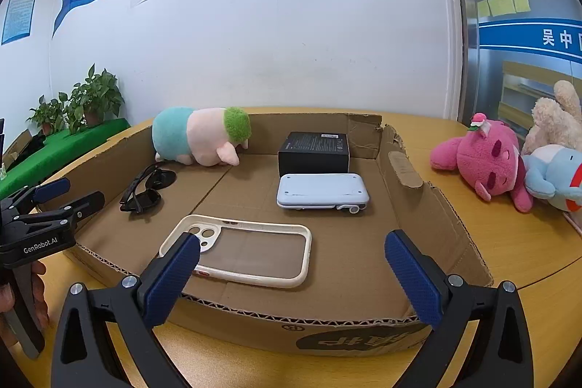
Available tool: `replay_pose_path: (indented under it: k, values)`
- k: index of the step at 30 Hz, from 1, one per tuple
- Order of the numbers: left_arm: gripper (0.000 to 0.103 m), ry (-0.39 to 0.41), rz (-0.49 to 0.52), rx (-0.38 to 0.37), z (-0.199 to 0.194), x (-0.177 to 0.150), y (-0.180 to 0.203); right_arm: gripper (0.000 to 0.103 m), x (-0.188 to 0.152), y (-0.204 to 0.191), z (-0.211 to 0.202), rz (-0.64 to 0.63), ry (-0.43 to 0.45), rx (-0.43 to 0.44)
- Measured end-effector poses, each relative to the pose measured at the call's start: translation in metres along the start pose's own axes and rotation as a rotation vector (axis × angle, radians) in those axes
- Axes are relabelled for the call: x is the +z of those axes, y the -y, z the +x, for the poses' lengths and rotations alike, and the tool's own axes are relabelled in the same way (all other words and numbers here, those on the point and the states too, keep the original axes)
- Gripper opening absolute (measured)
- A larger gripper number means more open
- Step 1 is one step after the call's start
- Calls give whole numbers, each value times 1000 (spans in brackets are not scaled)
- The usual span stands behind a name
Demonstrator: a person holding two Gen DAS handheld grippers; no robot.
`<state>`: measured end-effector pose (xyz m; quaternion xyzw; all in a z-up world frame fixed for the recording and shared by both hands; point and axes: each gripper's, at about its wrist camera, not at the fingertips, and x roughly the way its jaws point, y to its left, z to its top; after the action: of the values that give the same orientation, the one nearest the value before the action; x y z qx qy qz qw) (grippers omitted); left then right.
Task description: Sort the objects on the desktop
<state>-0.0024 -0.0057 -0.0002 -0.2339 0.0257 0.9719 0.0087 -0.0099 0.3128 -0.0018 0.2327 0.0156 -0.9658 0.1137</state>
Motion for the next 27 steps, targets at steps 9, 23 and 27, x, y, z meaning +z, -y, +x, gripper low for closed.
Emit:
replay_pose_path:
  k: [9,23,27]
  values:
    - [89,-1,-1,2,0,0,1,103,0,0,0,2,0,-3]
    - [89,-2,-4,2,2,2,0,103,0,0,0,3,0,-4]
    - [89,-2,-4,1,3,2,-1,103,0,0,-1,6,0,-9]
